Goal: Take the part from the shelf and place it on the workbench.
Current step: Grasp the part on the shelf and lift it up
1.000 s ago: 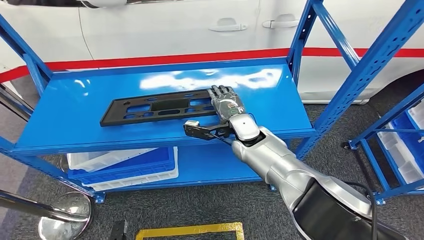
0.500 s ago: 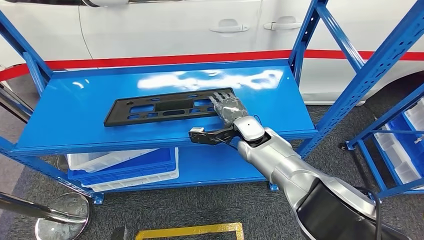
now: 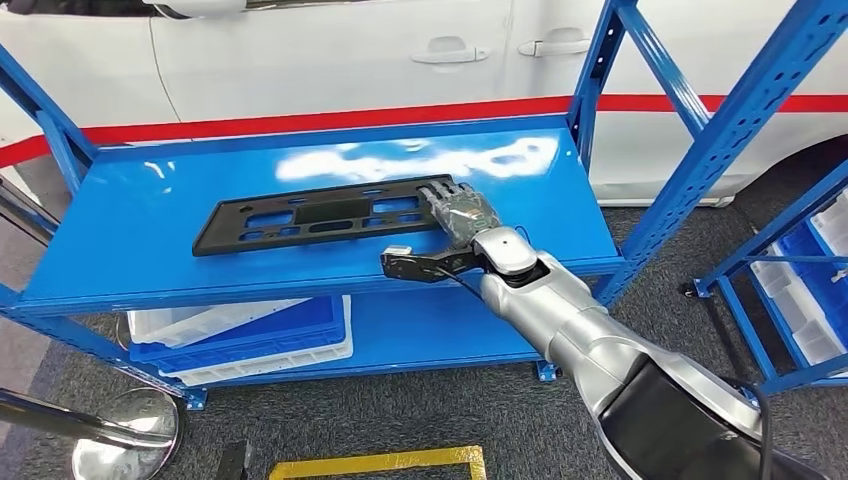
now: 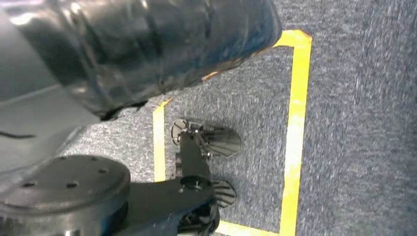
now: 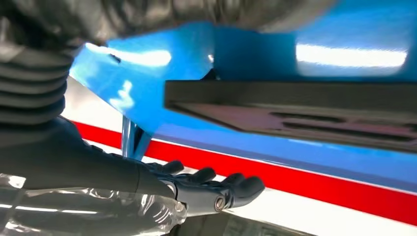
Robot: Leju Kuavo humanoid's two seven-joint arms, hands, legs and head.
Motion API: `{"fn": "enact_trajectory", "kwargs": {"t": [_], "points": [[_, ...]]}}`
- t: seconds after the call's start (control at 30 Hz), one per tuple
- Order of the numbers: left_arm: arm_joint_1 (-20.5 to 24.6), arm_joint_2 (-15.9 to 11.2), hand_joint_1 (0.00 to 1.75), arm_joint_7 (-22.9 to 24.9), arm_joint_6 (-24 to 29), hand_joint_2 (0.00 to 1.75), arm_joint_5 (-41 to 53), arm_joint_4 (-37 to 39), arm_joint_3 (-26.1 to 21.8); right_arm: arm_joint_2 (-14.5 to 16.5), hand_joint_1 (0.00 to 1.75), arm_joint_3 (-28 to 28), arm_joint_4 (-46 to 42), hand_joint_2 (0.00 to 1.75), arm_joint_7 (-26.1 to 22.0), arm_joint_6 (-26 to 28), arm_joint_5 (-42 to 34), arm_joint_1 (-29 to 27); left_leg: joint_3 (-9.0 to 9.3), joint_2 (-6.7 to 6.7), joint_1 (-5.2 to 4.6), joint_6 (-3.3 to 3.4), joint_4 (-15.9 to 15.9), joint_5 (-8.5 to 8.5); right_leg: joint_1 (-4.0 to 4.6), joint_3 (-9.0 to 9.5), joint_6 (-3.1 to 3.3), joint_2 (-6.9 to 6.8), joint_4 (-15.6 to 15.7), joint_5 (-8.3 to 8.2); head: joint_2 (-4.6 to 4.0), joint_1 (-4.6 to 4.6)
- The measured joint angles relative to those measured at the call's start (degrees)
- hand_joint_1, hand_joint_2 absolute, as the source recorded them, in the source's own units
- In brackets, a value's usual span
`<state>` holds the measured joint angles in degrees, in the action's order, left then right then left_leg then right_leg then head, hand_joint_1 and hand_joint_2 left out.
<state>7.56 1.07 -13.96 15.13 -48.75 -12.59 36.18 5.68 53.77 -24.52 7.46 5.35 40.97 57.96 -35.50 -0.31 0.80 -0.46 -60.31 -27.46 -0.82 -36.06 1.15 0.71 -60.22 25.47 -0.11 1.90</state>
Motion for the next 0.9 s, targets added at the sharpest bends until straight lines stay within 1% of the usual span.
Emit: {"fn": "enact_trajectory", "kwargs": {"t": [0.03, 0.1, 0.13, 0.17, 0.2, 0.23, 0.27, 0.3, 0.33, 0.37, 0.4, 0.47, 0.5, 0.53, 0.57, 0.6, 0.63, 0.67, 0.7, 0.73, 0.77, 0.8, 0.83, 0.87, 0.9], "points": [[0.06, -0.02, 0.00, -0.01, -0.06, 0.00, 0.08, 0.00, 0.01, 0.00, 0.00, -0.08, -0.20, 0.00, -0.09, -0.09, -0.02, 0.03, -1.04, 0.03, 0.04, -0.26, -2.33, -1.39, -0.11, 0.10, 0.29, -0.01, 0.15, -0.06, 0.00, 0.05], [0.18, 0.00, 0.00, -0.01, -0.15, 0.00, 0.20, 0.00, 0.02, 0.00, 0.00, -0.25, -0.46, 0.00, -0.24, -0.26, -0.01, 0.03, -4.32, 0.05, 0.09, -0.62, -9.26, -4.62, -0.06, 0.17, 0.60, -0.03, 0.18, -0.03, 0.00, 0.16], [0.20, 0.00, 0.00, -0.01, -0.18, 0.00, 0.24, 0.00, 0.02, 0.00, 0.00, -0.32, -0.50, 0.00, -0.27, -0.31, 0.03, -0.02, -5.92, 0.05, 0.11, -0.70, -12.35, -5.55, 0.01, 0.18, 0.68, -0.04, 0.17, 0.01, 0.00, 0.14], [0.18, -0.01, 0.00, 0.01, -0.17, 0.00, 0.25, 0.00, 0.03, 0.00, 0.00, -0.35, -0.51, 0.00, -0.27, -0.32, 0.06, -0.08, -6.76, 0.05, 0.11, -0.71, -13.74, -5.46, 0.08, 0.22, 0.72, -0.02, 0.17, 0.05, 0.00, 0.15], [0.17, -0.01, 0.00, 0.05, -0.17, 0.00, 0.26, 0.00, 0.03, 0.00, 0.00, -0.37, -0.55, 0.00, -0.26, -0.32, 0.10, -0.12, -6.71, 0.05, 0.10, -0.61, -13.20, -4.37, 0.13, 0.30, 0.74, 0.03, 0.17, 0.09, 0.00, 0.15], [0.16, -0.02, 0.00, 0.12, -0.17, 0.00, 0.27, 0.00, 0.04, 0.00, 0.00, -0.39, -0.65, 0.00, -0.25, -0.32, 0.14, -0.13, -5.57, 0.05, 0.07, -0.38, -10.49, -2.37, 0.17, 0.43, 0.73, 0.10, 0.17, 0.16, 0.00, 0.15], [0.16, -0.03, 0.00, 0.21, -0.17, 0.00, 0.28, 0.00, 0.04, 0.00, 0.00, -0.42, -0.79, 0.00, -0.22, -0.32, 0.16, -0.12, -3.90, 0.05, 0.01, -0.07, -6.61, -0.29, 0.19, 0.58, 0.67, 0.16, 0.18, 0.25, 0.00, 0.15], [0.17, -0.04, 0.00, 0.33, -0.17, 0.00, 0.28, 0.00, 0.04, -0.01, 0.00, -0.44, -0.95, 0.00, -0.20, -0.34, 0.20, -0.08, -2.18, 0.05, -0.17, 0.27, -3.02, 1.22, 0.28, 0.66, 0.54, 0.20, 0.18, 0.34, 0.00, 0.14], [0.18, -0.05, 0.00, 0.41, -0.18, 0.00, 0.28, 0.00, 0.04, -0.03, 0.00, -0.45, -1.10, 0.00, -0.19, -0.37, 0.23, -0.04, -0.86, 0.05, -0.36, 0.58, -0.24, 1.99, 0.34, 0.65, 0.36, 0.23, 0.18, 0.40, 0.00, 0.15], [0.18, -0.06, 0.00, 0.47, -0.19, 0.00, 0.28, 0.00, 0.05, -0.06, 0.00, -0.45, -1.19, 0.00, -0.17, -0.43, 0.26, -0.02, -0.23, 0.03, -0.55, 0.80, 1.12, 2.05, 0.36, 0.60, 0.13, 0.23, 0.23, 0.39, 0.00, 0.11], [0.16, -0.07, 0.00, 0.51, -0.21, 0.00, 0.27, 0.00, 0.06, -0.10, 0.00, -0.46, -1.26, 0.00, -0.17, -0.49, 0.30, -0.02, 0.01, 0.00, -0.71, 0.96, 1.48, 1.84, 0.38, 0.55, -0.13, 0.21, 0.33, 0.34, 0.00, 0.10], [0.00, -0.06, 0.00, 0.54, -0.29, 0.00, 0.26, 0.00, 0.08, -0.19, 0.00, -0.48, -1.45, 0.00, -0.18, -0.58, 0.33, -0.04, 0.34, 0.06, -0.53, 1.44, 2.16, 1.99, 0.37, 0.61, -0.75, 0.13, 0.42, 0.43, 0.00, 0.05], [-0.10, -0.06, 0.00, 0.57, -0.37, 0.00, 0.24, 0.00, 0.08, -0.24, 0.00, -0.50, -1.55, 0.00, -0.21, -0.61, 0.34, 0.02, 0.61, 0.13, -0.38, 1.74, 2.55, 2.13, 0.39, 0.36, -1.05, 0.04, -0.26, 1.00, 0.00, 0.02], [-0.18, -0.08, 0.00, 0.60, -0.45, 0.00, 0.21, 0.00, 0.08, -0.29, 0.00, -0.52, -1.66, 0.00, -0.26, -0.65, 0.33, 0.11, 0.87, 0.21, -0.23, 2.08, 2.92, 2.27, 0.40, -0.40, -1.31, -0.03, -1.98, 2.08, 0.00, -0.03], [-0.20, -0.13, 0.00, 0.61, -0.54, 0.00, 0.16, 0.00, 0.08, -0.37, 0.00, -0.54, -1.72, 0.00, -0.31, -0.74, 0.32, 0.16, 1.03, 0.27, -0.18, 2.32, 3.09, 2.31, 0.33, -1.78, -1.48, -0.11, -4.87, 3.61, 0.00, -0.08], [-0.20, -0.20, 0.00, 0.61, -0.59, 0.00, 0.10, 0.00, 0.08, -0.41, 0.00, -0.54, -1.75, 0.00, -0.36, -0.88, 0.30, 0.17, 1.06, 0.27, -0.19, 2.52, 3.10, 2.27, 0.30, -3.56, -1.63, -0.13, -8.46, 5.24, 0.00, -0.11], [-0.23, -0.27, 0.00, 0.60, -0.64, 0.00, 0.05, 0.00, 0.08, -0.46, 0.00, -0.55, -1.77, 0.00, -0.39, -1.02, 0.28, 0.08, 1.06, 0.27, -0.20, 2.63, 3.04, 2.20, 0.23, -5.34, -1.76, -0.14, -11.87, 6.41, 0.00, -0.12], [-0.30, -0.33, 0.00, 0.57, -0.70, 0.00, 0.00, 0.00, 0.08, -0.52, 0.00, -0.55, -1.77, 0.00, -0.41, -1.14, 0.27, -0.03, 1.08, 0.25, -0.19, 2.65, 2.96, 2.12, 0.15, -6.57, -1.88, -0.15, -13.99, 6.69, 0.00, -0.12], [-0.39, -0.36, 0.00, 0.54, -0.79, 0.00, -0.02, 0.00, 0.08, -0.57, 0.00, -0.55, -1.77, 0.00, -0.42, -1.20, 0.29, -0.10, 1.09, 0.20, -0.17, 2.62, 2.84, 1.99, 0.06, -6.87, -1.97, -0.16, -14.14, 5.92, 0.00, -0.13], [-0.48, -0.37, 0.00, 0.52, -0.91, 0.00, -0.02, 0.00, 0.09, -0.63, 0.00, -0.55, -1.77, 0.00, -0.43, -1.18, 0.33, -0.08, 1.13, 0.14, -0.14, 2.52, 2.63, 1.80, -0.05, -6.12, -2.01, -0.18, -12.19, 4.20, 0.00, -0.14], [-0.52, -0.37, 0.00, 0.51, -1.02, 0.00, 0.00, 0.00, 0.09, -0.69, 0.00, -0.55, -1.77, 0.00, -0.46, -1.14, 0.39, 0.01, 1.14, 0.07, -0.11, 2.35, 2.31, 1.53, -0.16, -4.63, -1.99, -0.20, -8.74, 2.08, 0.00, -0.14], [-0.52, -0.38, 0.00, 0.51, -1.10, 0.00, 0.04, 0.00, 0.10, -0.78, 0.00, -0.55, -1.77, 0.00, -0.52, -1.08, 0.47, 0.14, 1.06, 0.01, -0.17, 2.10, 1.93, 1.22, -0.17, -3.01, -1.90, -0.21, -5.40, 0.66, 0.00, -0.14], [-0.49, -0.40, 0.00, 0.50, -1.11, 0.00, 0.11, 0.00, 0.10, -0.85, 0.00, -0.55, -1.78, 0.00, -0.62, -0.99, 0.56, 0.24, 0.89, -0.05, -0.25, 1.80, 1.50, 0.93, -0.14, -1.72, -1.68, -0.18, -2.71, -0.13, 0.00, -0.09], [-0.45, -0.43, 0.00, 0.51, -1.07, 0.00, 0.17, 0.00, 0.11, -0.93, 0.00, -0.55, -1.78, 0.00, -0.73, -0.91, 0.64, 0.27, 0.73, -0.09, -0.31, 1.49, 1.22, 0.74, -0.03, -1.02, -1.45, -0.14, -1.23, -0.22, 0.00, -0.02], [-0.44, -0.45, 0.00, 0.49, -1.03, 0.00, 0.21, 0.00, 0.11, -1.02, 0.00, -0.55, -1.78, 0.00, -0.82, -0.84, 0.70, 0.23, 0.61, -0.11, -0.36, 1.18, 1.15, 0.66, 0.14, -0.80, -1.15, -0.06, -0.87, 0.18, 0.00, 0.00]]}}
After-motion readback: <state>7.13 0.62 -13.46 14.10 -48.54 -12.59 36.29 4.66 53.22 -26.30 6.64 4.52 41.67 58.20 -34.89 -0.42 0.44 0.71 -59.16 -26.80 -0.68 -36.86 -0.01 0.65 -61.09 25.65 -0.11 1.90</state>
